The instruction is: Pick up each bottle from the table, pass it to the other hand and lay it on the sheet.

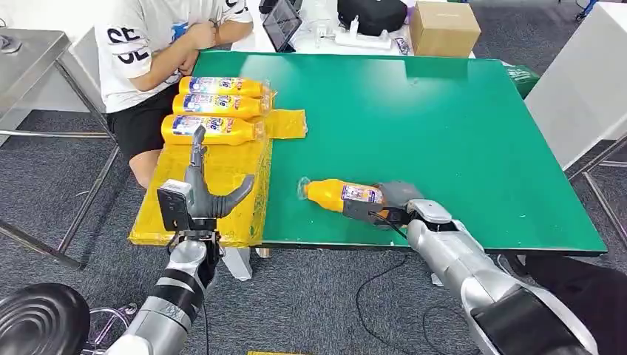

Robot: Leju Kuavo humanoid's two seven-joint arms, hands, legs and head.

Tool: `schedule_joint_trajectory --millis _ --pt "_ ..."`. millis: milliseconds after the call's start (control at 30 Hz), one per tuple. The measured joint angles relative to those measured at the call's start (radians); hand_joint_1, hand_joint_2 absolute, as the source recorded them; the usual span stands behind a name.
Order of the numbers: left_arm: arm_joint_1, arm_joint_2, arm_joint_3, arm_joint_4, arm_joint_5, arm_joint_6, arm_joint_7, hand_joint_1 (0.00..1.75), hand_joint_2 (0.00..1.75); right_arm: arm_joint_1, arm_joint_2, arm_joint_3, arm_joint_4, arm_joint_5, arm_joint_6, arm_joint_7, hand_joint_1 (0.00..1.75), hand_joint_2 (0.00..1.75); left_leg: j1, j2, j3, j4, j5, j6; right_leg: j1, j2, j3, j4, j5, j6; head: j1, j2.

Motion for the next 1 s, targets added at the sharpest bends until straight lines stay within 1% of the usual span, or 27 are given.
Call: schedule_joint_trajectory --millis 67,133,167,200,267,333,433,633,700,733,800,933,967,1000 --pt "0.007 0.0 0.002 -0.006 -0.002 -0.002 0.002 0.0 1.75 0.025 0.0 -0.029 -0.029 -0.02 -0.064 -0.015 1.75 1.75 0.0 0.0 -0.001 0.0 0.0 0.0 0.0 0.0 -0.001 0.0 0.0 0.0 0.0 0.0" --pt "0.016 0.0 0.005 -0.015 -0.001 -0.007 0.007 0.0 1.75 0.06 0.003 -0.08 -0.093 -0.042 -0.152 -0.036 1.75 1.75 0.0 -0.001 -0.002 0.0 0.0 0.0 0.0 0.0 -0.001 0.0 0.0 0.0 0.0 0.0" --pt "0.021 -0.001 0.006 -0.02 0.002 -0.009 0.008 0.0 1.75 0.083 0.005 -0.109 -0.132 -0.05 -0.209 -0.051 1.75 1.75 0.0 -0.001 -0.002 0.0 0.0 0.0 0.0 0.0 -0.001 0.0 0.0 0.0 0.0 0.0" --pt "0.027 -0.002 0.009 -0.028 0.008 -0.012 0.012 0.0 1.75 0.111 0.013 -0.153 -0.19 -0.059 -0.297 -0.077 1.75 1.75 0.0 -0.001 -0.002 0.0 0.0 0.0 0.0 0.0 -0.001 0.0 0.0 0.0 0.0 0.0" --pt "0.038 -0.003 0.01 -0.042 0.022 -0.02 0.02 0.0 1.75 0.172 0.031 -0.236 -0.315 -0.056 -0.397 -0.096 1.75 1.75 0.0 -0.001 -0.002 0.0 -0.001 0.0 0.0 0.0 -0.002 0.0 -0.001 0.0 0.0 0.0" --pt "0.044 -0.006 0.011 -0.05 0.025 -0.021 0.024 0.0 1.75 0.207 0.047 -0.297 -0.402 -0.051 -0.417 -0.096 1.75 1.75 0.0 -0.001 -0.003 0.0 -0.001 0.0 0.0 0.0 -0.003 0.0 -0.001 0.0 -0.001 0.0" --pt "0.049 -0.01 0.011 -0.059 0.027 -0.021 0.026 0.0 1.75 0.249 0.056 -0.357 -0.495 -0.043 -0.416 -0.096 1.75 1.75 0.0 -0.002 -0.004 0.0 -0.001 0.0 0.0 -0.001 -0.003 0.0 -0.001 0.0 0.0 0.0" --pt "0.05 -0.01 0.013 -0.064 0.033 -0.021 0.027 0.0 1.75 0.281 0.064 -0.412 -0.564 -0.043 -0.417 -0.101 1.75 1.75 -0.001 -0.001 -0.003 0.0 0.0 0.0 0.0 -0.001 -0.003 0.0 0.0 0.0 0.0 0.0" --pt "0.05 -0.013 0.013 -0.064 0.05 -0.034 0.036 0.0 1.75 0.298 0.076 -0.435 -0.588 -0.08 -0.474 -0.164 1.75 1.75 -0.001 -0.002 -0.003 0.0 0.0 0.001 0.0 -0.001 -0.003 0.0 0.0 0.0 0.0 0.0" --pt "0.05 -0.016 0.013 -0.064 0.072 -0.049 0.05 0.0 1.75 0.314 0.087 -0.458 -0.617 -0.112 -0.53 -0.225 1.75 1.75 -0.001 -0.003 -0.004 0.0 0.0 0.001 0.0 -0.002 -0.003 0.0 0.0 0.0 0.0 0.0" --pt "0.05 -0.022 0.013 -0.064 0.121 -0.084 0.084 0.0 1.75 0.346 0.123 -0.515 -0.694 -0.148 -0.594 -0.336 1.75 1.75 -0.001 -0.003 -0.004 0.0 0.0 0.001 0.0 -0.003 -0.003 0.0 0.0 0.0 0.0 0.0" --pt "0.046 -0.035 0.005 -0.064 0.212 -0.172 0.159 0.0 1.75 0.397 0.207 -0.66 -0.84 -0.157 -0.609 -0.516 1.75 1.75 0.0 -0.002 -0.004 0.0 0.0 0.001 0.0 -0.003 -0.004 0.0 -0.001 0.0 0.0 0.0" --pt "0.045 -0.037 -0.001 -0.064 0.234 -0.198 0.175 0.0 1.75 0.411 0.233 -0.702 -0.879 -0.167 -0.61 -0.549 1.75 1.75 0.0 -0.002 -0.005 0.0 0.0 0.001 0.0 -0.003 -0.004 0.0 -0.001 0.0 -0.001 0.0" --pt "0.042 -0.037 -0.005 -0.063 0.249 -0.219 0.186 0.0 1.75 0.422 0.249 -0.729 -0.907 -0.175 -0.61 -0.561 1.75 1.75 0.0 -0.002 -0.005 0.0 0.0 0.001 0.0 -0.003 -0.005 0.0 -0.001 0.0 0.0 0.0"
